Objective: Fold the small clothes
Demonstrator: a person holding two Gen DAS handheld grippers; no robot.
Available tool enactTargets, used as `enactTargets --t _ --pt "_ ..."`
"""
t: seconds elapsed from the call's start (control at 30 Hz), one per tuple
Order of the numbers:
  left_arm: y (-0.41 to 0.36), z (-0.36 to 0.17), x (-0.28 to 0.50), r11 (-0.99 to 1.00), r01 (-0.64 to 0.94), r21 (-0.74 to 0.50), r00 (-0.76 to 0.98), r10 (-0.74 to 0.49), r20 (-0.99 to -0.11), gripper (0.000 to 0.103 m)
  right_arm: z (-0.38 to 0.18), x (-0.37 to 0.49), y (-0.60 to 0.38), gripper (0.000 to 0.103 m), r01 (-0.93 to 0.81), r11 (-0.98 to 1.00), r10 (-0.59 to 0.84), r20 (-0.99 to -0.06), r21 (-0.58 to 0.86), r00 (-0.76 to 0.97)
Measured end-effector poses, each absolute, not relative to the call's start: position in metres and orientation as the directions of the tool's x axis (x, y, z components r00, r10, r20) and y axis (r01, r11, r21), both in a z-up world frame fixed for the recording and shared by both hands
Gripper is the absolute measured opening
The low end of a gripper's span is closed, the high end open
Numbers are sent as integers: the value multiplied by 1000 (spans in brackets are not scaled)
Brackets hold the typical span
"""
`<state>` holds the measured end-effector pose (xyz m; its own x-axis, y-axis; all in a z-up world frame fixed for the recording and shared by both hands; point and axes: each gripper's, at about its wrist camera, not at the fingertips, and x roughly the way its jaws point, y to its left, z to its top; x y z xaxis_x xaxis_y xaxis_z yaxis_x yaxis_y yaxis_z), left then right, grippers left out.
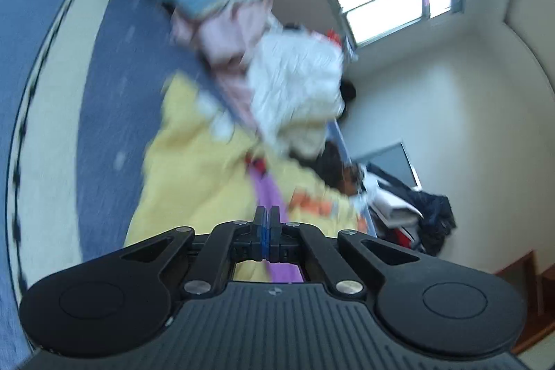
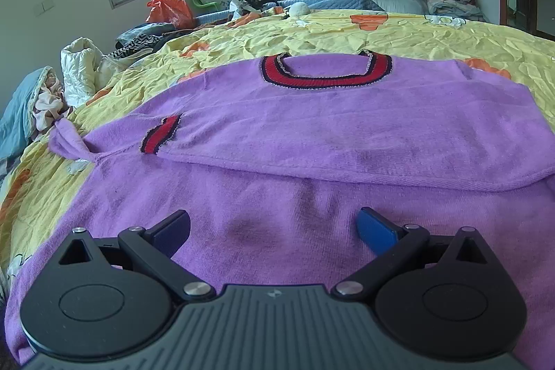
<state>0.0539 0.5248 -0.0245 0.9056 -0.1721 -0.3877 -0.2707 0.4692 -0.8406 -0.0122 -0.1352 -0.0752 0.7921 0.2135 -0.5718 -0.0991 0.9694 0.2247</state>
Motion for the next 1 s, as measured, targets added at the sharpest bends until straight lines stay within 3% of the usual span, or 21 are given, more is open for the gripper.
enactTargets --t 0.03,0.07,0.1,0.13,0.23,0.33,0.53,0.6,0.7,0.73,0.77,0.8,0.93,1.0 --pt "520 -27 59 490 -267 -830 896 -191 -401 22 -75 -12 -135 103 -100 970 213 -572 224 792" --pt "514 -25 69 522 -266 -810 886 -200 -419 55 -75 -12 -135 103 -100 970 213 -572 223 792" --pt "506 -20 82 568 -272 -777 875 -190 -445 80 -75 -12 -134 103 -101 971 212 -574 219 791" --pt "498 -11 98 618 -272 -738 871 -168 -462 84 -76 -12 -134 103 -102 971 210 -575 215 791" --pt "478 8 155 696 -268 -666 845 -163 -509 83 -76 -13 -134 103 -102 971 210 -575 215 791" --pt "462 10 215 711 -335 -618 793 -141 -593 69 -76 -13 -134 103 -99 970 211 -571 221 793" --pt "459 -18 276 682 -488 -545 691 -80 -718 69 -76 -13 -136 103 -91 968 211 -566 233 797" --pt "463 -29 280 641 -493 -588 693 -119 -711 69 -76 -13 -136 103 -91 967 213 -565 236 797" --pt "461 -38 290 664 -517 -540 661 -91 -744 64 -76 -13 -136 103 -92 967 216 -565 239 797" --pt "462 -42 293 657 -524 -543 662 -87 -744 56 -76 -12 -136 103 -93 966 217 -565 240 796" --pt "463 -45 295 647 -539 -539 656 -78 -750 20 -76 -12 -137 103 -95 966 219 -565 241 796" --pt "465 -49 296 634 -560 -534 642 -75 -763 3 -76 -12 -137 103 -97 965 222 -564 243 796" --pt "465 -41 282 622 -550 -557 689 -39 -724 2 -76 -13 -140 103 -97 960 232 -557 262 798" --pt "464 -27 264 625 -494 -604 751 -44 -659 2 -76 -13 -141 103 -94 958 234 -553 270 800"
